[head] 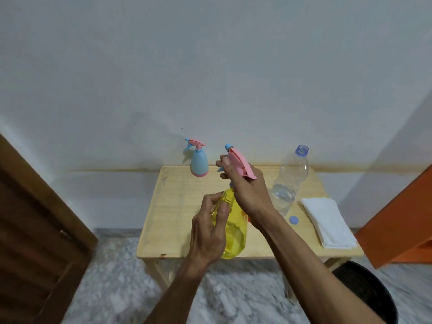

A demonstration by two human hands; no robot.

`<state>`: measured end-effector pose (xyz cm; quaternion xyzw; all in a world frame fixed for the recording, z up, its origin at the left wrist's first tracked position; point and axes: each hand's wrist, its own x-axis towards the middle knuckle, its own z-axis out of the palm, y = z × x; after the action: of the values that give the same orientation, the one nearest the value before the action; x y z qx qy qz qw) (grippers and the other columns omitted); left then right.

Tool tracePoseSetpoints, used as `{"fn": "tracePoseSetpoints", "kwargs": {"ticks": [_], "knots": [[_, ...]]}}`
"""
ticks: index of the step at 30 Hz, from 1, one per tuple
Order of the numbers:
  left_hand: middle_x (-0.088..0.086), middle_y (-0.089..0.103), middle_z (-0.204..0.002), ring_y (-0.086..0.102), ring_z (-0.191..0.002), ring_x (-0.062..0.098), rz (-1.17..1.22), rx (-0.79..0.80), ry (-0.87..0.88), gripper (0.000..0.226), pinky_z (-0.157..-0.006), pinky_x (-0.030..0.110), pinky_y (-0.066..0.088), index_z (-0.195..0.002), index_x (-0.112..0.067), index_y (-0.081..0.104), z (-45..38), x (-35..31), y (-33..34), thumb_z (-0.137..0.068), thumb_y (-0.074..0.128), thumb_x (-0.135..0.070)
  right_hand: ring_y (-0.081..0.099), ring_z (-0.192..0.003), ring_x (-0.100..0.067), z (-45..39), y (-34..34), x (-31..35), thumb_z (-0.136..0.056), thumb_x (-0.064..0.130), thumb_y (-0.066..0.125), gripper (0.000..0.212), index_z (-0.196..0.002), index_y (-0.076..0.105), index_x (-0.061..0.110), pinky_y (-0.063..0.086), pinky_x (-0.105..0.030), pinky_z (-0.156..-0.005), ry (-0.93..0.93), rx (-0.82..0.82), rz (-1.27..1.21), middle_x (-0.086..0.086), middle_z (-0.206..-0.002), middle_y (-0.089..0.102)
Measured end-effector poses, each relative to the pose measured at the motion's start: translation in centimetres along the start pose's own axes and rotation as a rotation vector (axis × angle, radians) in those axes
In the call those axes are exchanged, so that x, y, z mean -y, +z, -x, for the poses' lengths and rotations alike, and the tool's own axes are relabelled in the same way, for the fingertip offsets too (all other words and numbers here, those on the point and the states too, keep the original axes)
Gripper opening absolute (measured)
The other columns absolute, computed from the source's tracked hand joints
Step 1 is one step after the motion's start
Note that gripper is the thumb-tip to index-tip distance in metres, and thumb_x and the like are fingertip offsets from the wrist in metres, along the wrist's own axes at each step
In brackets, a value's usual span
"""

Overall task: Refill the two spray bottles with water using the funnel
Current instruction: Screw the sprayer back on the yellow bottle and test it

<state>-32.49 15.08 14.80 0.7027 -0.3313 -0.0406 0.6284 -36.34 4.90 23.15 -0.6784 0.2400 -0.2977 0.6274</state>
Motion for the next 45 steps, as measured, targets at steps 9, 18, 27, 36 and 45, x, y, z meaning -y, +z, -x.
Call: {"fn": "tracePoseSetpoints", "kwargs": {"ticks": [9,18,27,36,45], "knots": [[-0.015,0.067,-0.106,0.065,-0.097,0.006,-0.053,0.057,-0.014,0.043,-0.078,0.028,0.052,-0.118,-0.024,0.058,4.9,-2.3,1.5,-0.095,0.037,-0.053,0.068,-0.083,-0.012,4.9,-3.8,0.3,-0.1,0.039,0.06,0.014,-0.098,0.061,0.053,0.048,-0.021,-0.071,-0.041,-0.048,-0.034,-0.006,-0.102,0.073],[-0.006,0.065,-0.117,0.062,-0.104,0.011,-0.415,-0.006,-0.109,0.036,-0.08,0.034,0.051,-0.121,-0.022,0.057,6.4,-0.3,-1.9,-0.094,0.057,-0.046,0.075,-0.064,-0.015,8.8,-6.1,-3.0,-0.1,0.041,0.057,0.024,-0.095,0.061,0.017,0.056,-0.041,-0.075,0.126,-0.131,0.112,0.002,-0.078,0.061],[0.006,0.055,-0.132,0.055,-0.117,0.029,-1.081,0.485,-0.429,0.049,-0.089,0.04,0.048,-0.131,-0.02,0.046,2.3,2.6,-5.8,-0.092,0.054,-0.048,0.074,-0.065,-0.027,8.4,-3.8,-8.7,-0.091,0.045,0.045,0.033,-0.086,0.06,0.016,0.058,-0.047,-0.085,0.392,-0.023,0.504,-0.007,-0.084,0.069],[0.005,0.051,-0.132,0.056,-0.113,0.027,-1.057,0.586,-0.558,0.05,-0.087,0.036,0.047,-0.129,-0.019,0.048,2.6,4.6,-7.6,-0.091,0.056,-0.05,0.061,-0.094,-0.037,8.1,-1.2,-10.8,-0.086,0.044,0.044,0.043,-0.104,0.065,0.011,0.053,-0.039,-0.089,0.501,-0.052,0.571,-0.015,-0.106,0.066],[0.006,0.053,-0.129,0.057,-0.111,0.028,-1.036,0.559,-0.53,0.046,-0.085,0.038,0.047,-0.126,-0.018,0.05,1.5,5.1,-7.8,-0.091,0.057,-0.049,0.07,-0.085,-0.037,7.6,-0.4,-10.5,-0.081,0.044,0.043,0.044,-0.104,0.066,0.013,0.059,-0.045,-0.087,0.511,-0.058,0.606,-0.01,-0.1,0.063]]}}
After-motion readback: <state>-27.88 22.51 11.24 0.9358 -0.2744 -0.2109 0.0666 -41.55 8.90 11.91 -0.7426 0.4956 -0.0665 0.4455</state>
